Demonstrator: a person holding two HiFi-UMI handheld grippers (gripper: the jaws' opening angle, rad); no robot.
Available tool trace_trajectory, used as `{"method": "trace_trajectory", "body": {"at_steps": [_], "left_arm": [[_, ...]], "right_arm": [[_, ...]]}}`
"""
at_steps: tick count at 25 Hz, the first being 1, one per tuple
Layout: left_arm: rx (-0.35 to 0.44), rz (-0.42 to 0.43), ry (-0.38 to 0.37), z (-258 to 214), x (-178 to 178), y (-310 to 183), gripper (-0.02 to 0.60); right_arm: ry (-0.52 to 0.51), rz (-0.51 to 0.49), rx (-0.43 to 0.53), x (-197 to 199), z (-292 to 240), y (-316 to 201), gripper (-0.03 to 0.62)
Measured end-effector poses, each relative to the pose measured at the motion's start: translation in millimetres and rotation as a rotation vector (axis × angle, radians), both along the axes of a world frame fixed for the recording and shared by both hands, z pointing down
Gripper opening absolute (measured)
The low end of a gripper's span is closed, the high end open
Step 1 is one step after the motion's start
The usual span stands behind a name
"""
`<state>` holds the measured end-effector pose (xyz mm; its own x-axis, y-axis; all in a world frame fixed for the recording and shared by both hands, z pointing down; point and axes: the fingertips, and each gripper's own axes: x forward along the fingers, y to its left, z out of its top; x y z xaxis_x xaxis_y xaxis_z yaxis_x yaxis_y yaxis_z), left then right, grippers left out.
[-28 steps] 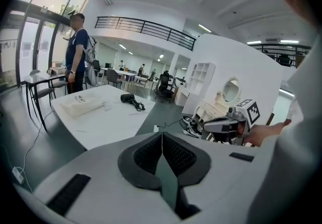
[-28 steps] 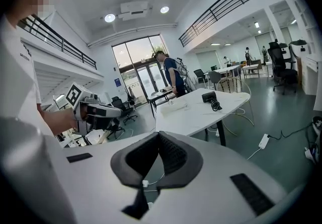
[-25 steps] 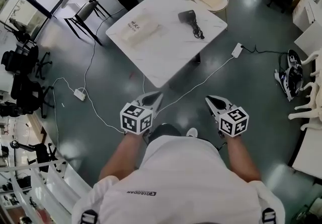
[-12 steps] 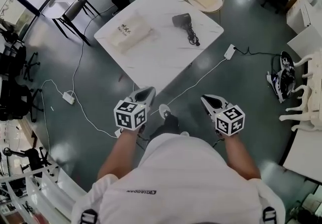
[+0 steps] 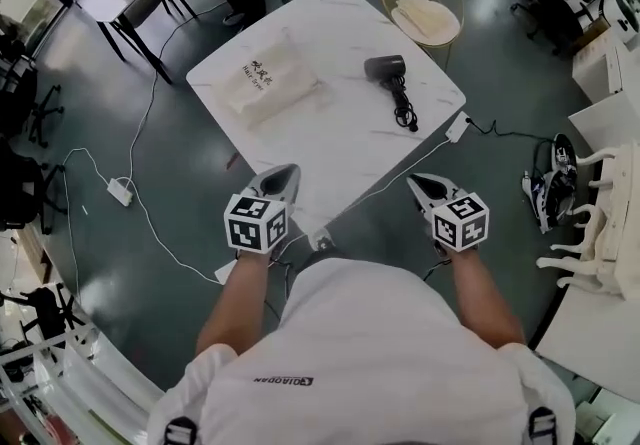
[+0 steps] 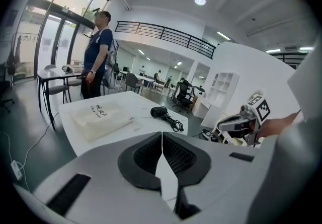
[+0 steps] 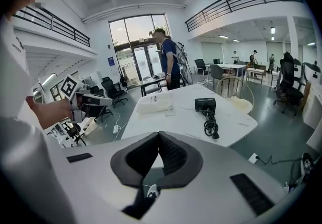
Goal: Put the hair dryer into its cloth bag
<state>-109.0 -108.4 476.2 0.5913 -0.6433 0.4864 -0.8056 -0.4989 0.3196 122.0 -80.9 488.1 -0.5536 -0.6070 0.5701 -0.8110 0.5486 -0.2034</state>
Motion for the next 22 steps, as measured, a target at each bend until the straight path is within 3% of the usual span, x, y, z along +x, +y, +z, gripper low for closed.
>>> {"method": "trace_trajectory", "body": {"at_steps": [6,10,14,18,22], "left_arm": [[-0.026,-0.011,-0.01,23.6,-32.1,-40.9,0.031],[-0.053,-0.022,-0.016,34.6,-42.3,-46.1,0.031],[-0.078,-0.086,-0.024,47.3,-56.8,-55.8,0.031],[-0.076,-0.146,-0.039,45.1,-61.2,-63.4,0.031],[-0.108,-0.205,-0.089,51.7,-60.8,-73.8,0.031]], "right_arm": [[0.098,0.003,0.011,-12.3,21.3,-81.5,0.021],[0.178,0.046,-0.003,-3.7,47.3,-131.4,0.023],[0.28,0.088,-0.018,17.8,80.9,-183.8,0.027],[0.35,0.111,-0.024,41.5,110.1,-230.9,0.087],[0.352,0.131,-0.056,57.3,134.5,-266.3,0.147]]}}
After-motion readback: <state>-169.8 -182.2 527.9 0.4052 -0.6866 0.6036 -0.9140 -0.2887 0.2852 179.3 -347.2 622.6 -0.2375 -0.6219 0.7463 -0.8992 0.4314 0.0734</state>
